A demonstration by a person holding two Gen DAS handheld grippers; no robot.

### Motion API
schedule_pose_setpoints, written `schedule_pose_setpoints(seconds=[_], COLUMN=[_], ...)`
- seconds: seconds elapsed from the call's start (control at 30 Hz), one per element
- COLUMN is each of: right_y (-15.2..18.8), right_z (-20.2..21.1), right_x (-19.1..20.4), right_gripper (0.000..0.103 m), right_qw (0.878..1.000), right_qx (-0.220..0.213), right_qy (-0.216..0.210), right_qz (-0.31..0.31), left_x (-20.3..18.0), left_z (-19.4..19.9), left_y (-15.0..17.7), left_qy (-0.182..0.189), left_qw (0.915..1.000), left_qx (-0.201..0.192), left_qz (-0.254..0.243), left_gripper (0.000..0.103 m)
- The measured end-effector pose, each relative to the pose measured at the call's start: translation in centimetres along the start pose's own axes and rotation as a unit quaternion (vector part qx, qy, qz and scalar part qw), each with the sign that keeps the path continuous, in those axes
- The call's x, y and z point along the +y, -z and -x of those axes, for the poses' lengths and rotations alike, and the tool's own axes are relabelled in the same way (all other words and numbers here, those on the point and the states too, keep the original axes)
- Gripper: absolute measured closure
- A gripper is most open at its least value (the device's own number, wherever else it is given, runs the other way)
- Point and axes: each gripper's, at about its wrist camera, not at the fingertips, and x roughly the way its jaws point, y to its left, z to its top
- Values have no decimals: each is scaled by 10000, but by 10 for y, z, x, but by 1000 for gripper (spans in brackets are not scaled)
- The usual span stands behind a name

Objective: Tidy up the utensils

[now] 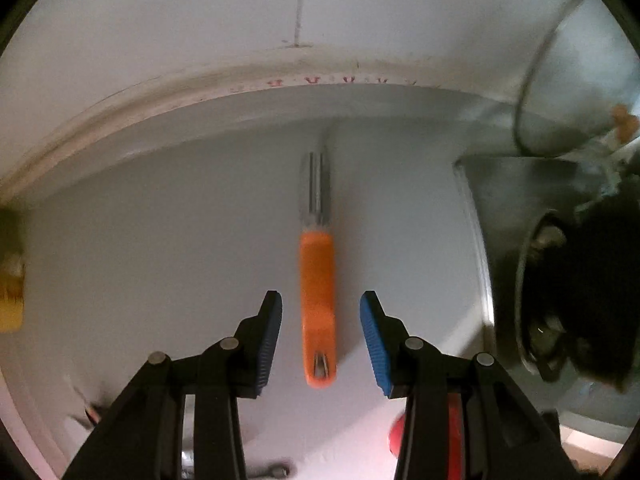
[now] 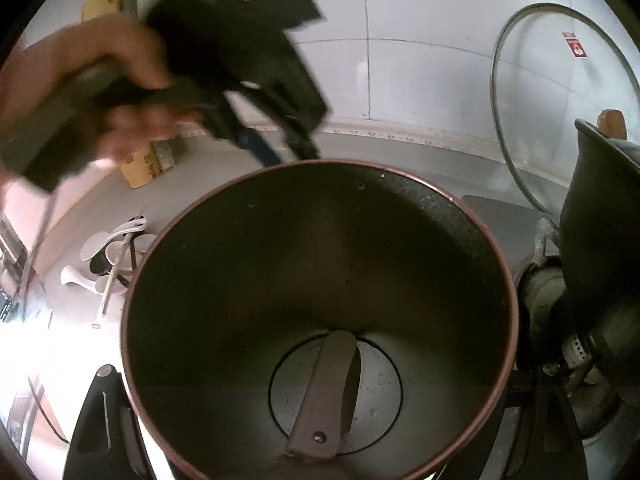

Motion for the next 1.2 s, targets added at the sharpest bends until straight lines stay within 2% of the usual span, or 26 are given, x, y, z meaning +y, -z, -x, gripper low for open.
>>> schedule_pose_setpoints(seconds=[0.1,0.37,0.5,0.6,0.73,0.93,1.07,1.2], right_y=[-3,-5,-5,1,1,1,1,1], right_z=[-3,-3,-4,2,3,5,6,8], right_x=[5,-3,-2,3,5,9,13,21], right_gripper=[12,12,12,12,12,12,12,12], right_qw=[10000,10000,10000,10000,10000,10000,9999,9999], right_qx=[18,24,29,32,29,43,29,33], right_qy=[-3,-15,-22,-14,-6,41,108,134], right_qz=[-6,-13,-18,-9,-3,-31,-54,-44], left_x=[-6,-14,-19,-25,-26,-2,15,39], left_z=[-25,-52,-51,-50,-40,11,49,76], left_y=[-20,-37,-36,-30,-19,21,66,104], left_qy=[-313,-537,-607,-781,-684,-387,-319,-218], left_qw=[9989,9957,9951,9936,9958,9975,9923,9830], left_qx=[320,712,700,632,341,-486,-1189,-1808], left_qz=[-116,-254,-353,-525,-506,-345,-142,228], left_gripper=[62,65,79,79,79,79,79,79])
